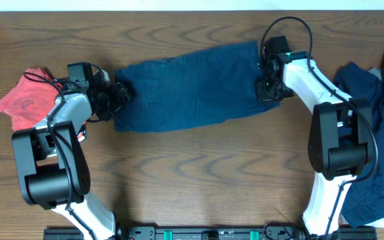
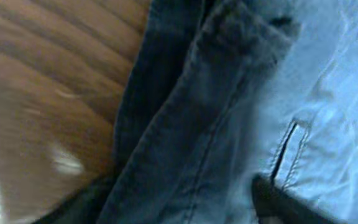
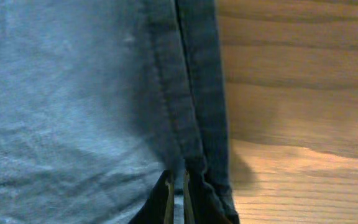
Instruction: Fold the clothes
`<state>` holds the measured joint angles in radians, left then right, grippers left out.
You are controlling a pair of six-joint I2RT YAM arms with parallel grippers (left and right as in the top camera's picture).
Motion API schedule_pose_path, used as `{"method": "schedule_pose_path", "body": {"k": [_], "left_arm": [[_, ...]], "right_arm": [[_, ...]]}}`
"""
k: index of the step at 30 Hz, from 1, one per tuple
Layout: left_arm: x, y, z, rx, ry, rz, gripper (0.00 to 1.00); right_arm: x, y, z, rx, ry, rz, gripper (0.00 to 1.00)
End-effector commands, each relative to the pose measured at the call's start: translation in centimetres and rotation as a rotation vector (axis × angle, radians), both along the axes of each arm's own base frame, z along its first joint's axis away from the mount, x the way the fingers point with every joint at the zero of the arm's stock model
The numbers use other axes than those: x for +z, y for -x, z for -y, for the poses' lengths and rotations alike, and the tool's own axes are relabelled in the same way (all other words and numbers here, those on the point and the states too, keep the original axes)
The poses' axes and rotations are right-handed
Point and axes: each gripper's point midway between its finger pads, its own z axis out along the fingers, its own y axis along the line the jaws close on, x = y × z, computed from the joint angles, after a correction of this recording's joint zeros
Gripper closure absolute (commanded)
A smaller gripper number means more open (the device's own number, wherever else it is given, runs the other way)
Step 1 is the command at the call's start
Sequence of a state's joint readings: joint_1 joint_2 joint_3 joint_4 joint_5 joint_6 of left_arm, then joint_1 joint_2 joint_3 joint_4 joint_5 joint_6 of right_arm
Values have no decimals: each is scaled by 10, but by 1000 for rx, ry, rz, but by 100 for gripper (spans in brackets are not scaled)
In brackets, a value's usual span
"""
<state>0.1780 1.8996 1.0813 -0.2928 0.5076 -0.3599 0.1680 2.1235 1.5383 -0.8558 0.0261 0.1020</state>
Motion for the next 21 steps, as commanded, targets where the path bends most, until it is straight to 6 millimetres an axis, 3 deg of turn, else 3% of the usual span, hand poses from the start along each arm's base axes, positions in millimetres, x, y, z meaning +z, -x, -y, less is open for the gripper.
{"method": "schedule_pose_path", "body": {"k": [1, 3, 6, 10, 12, 16, 19, 21], "left_arm": [[-24, 18, 11, -26, 56, -77, 61], [-23, 16, 11, -27, 54, -70, 80], [-23, 16, 11, -41, 47, -60, 94], [-22, 27, 13, -81, 40, -91, 94], [-17, 36, 13, -95, 41, -115, 94], [12, 54, 9, -73, 54, -165, 94], [39, 61, 7, -63, 49, -139, 94], [61, 66, 8, -63, 40, -104, 94]], "right_arm": [[-2, -2, 9, -42, 25, 1, 96], [-1, -5, 8, -46, 17, 12, 94], [13, -12, 5, -42, 9, 45, 92], [53, -31, -3, -35, -30, 147, 91], [80, -42, -17, 2, -99, 210, 90], [126, -41, -76, 251, -359, 286, 90], [134, -27, -108, 391, -471, 275, 92], [127, -13, -124, 455, -483, 244, 94]]}}
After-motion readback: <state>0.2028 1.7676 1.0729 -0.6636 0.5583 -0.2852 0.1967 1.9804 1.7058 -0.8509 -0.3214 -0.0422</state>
